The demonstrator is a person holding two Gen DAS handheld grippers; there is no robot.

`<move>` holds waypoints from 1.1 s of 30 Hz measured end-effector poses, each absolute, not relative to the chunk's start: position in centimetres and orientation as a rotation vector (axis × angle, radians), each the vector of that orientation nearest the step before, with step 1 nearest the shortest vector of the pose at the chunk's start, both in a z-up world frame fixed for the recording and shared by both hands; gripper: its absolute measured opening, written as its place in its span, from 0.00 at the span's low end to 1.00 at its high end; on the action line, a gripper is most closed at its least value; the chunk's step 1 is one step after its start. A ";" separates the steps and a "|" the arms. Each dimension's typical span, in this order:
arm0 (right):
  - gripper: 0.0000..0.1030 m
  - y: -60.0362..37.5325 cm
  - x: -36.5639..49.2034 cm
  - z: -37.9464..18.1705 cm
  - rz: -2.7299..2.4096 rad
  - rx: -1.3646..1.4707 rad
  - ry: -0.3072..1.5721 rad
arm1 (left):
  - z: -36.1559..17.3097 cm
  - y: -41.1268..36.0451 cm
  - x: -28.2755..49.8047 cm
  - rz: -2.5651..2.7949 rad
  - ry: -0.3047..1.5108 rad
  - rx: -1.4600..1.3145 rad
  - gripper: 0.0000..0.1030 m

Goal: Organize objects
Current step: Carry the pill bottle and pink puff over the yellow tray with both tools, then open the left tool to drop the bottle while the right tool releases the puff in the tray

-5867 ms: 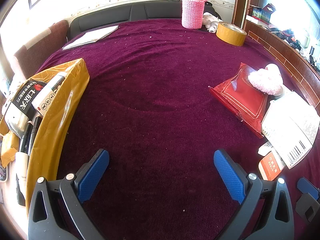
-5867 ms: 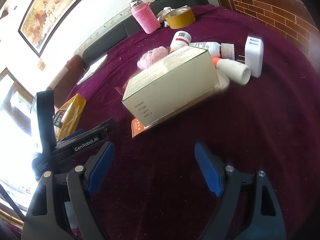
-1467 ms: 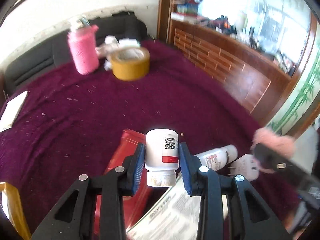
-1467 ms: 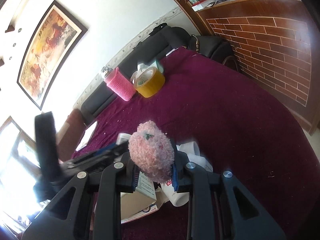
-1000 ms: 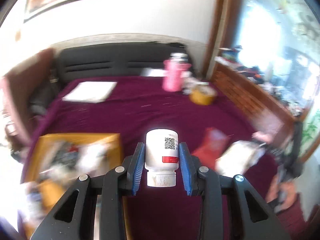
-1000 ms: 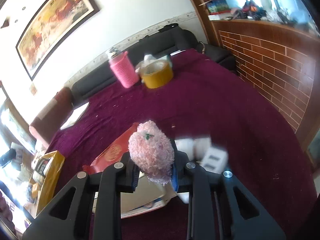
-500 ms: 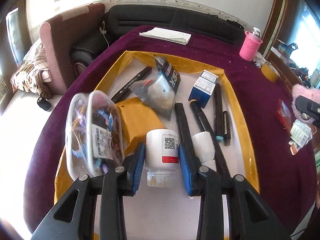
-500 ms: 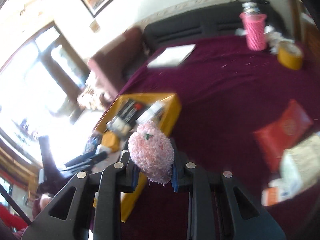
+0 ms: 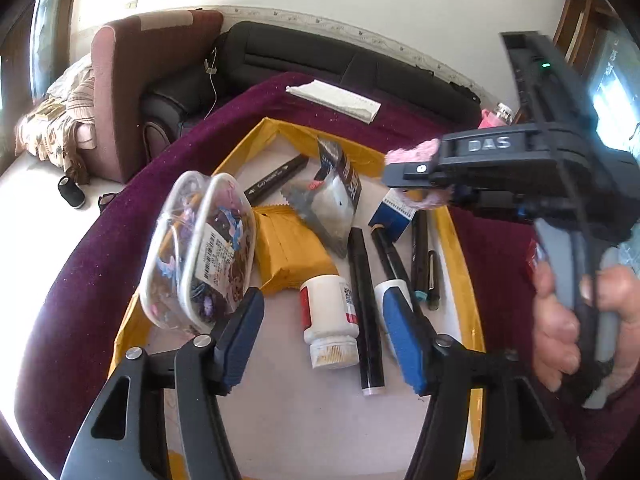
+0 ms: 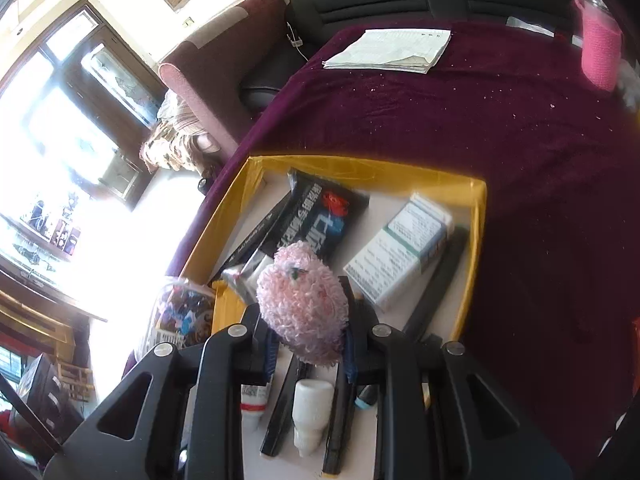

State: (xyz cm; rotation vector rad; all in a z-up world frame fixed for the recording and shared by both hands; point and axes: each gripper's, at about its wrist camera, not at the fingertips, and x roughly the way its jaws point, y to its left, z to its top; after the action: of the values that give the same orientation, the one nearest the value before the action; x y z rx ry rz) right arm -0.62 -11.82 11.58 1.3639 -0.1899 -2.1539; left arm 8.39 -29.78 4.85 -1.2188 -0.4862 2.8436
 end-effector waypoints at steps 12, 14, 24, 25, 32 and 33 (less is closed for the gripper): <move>0.25 -15.6 -4.7 10.1 -2.239 1.422 -0.080 | 5.9 -31.4 9.6 2.808 -0.594 -1.150 0.66; 0.28 -15.3 -4.5 10.7 -2.240 1.393 -0.093 | 5.9 -31.3 9.4 2.795 -0.602 -1.149 0.68; 0.48 -12.5 -3.7 13.2 -2.246 1.313 -0.242 | 6.4 -30.8 10.9 2.795 -0.671 -1.137 0.68; 0.48 -12.0 -3.2 13.5 -2.253 1.304 -0.238 | 6.7 -30.8 11.2 2.813 -0.664 -1.129 0.68; 0.52 -5.1 4.2 15.7 -2.425 1.136 -0.111 | 9.6 -28.5 13.2 3.107 -0.339 -0.994 0.68; 0.54 -3.6 5.4 15.8 -2.475 1.111 -0.095 | 10.0 -27.8 13.5 3.112 -0.304 -0.954 0.69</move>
State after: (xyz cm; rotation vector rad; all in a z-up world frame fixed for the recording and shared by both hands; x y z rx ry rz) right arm 5.40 -3.56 15.81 1.1112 -0.0953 -2.4754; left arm 13.45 -27.81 9.95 -0.9537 -0.3044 3.1120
